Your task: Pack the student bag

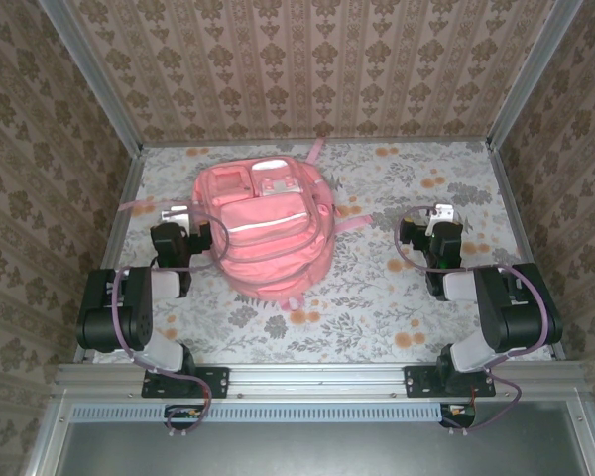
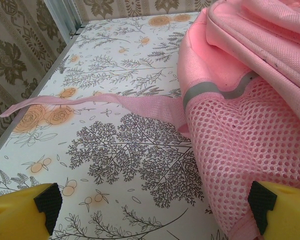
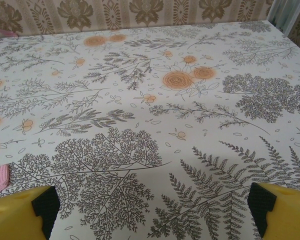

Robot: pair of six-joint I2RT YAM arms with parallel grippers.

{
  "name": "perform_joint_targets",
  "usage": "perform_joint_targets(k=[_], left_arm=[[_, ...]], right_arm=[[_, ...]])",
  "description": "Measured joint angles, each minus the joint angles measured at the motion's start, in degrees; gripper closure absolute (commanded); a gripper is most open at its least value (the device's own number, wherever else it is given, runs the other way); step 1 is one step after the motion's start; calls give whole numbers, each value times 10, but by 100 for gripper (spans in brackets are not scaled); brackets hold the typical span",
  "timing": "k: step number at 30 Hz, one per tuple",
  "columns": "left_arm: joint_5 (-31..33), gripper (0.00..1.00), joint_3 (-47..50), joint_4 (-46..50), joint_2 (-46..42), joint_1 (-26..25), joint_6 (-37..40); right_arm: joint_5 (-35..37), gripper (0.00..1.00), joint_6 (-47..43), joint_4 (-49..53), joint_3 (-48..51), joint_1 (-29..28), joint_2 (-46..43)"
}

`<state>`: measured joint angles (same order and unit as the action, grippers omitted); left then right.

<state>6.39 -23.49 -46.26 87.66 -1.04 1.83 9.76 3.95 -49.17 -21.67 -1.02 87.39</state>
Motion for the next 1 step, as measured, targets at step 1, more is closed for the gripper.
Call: perform_joint_targets(k=[1], left_arm=[[0, 0, 0, 0, 0, 0, 0]], right_arm=[[0, 0, -2, 0, 0, 0, 0]])
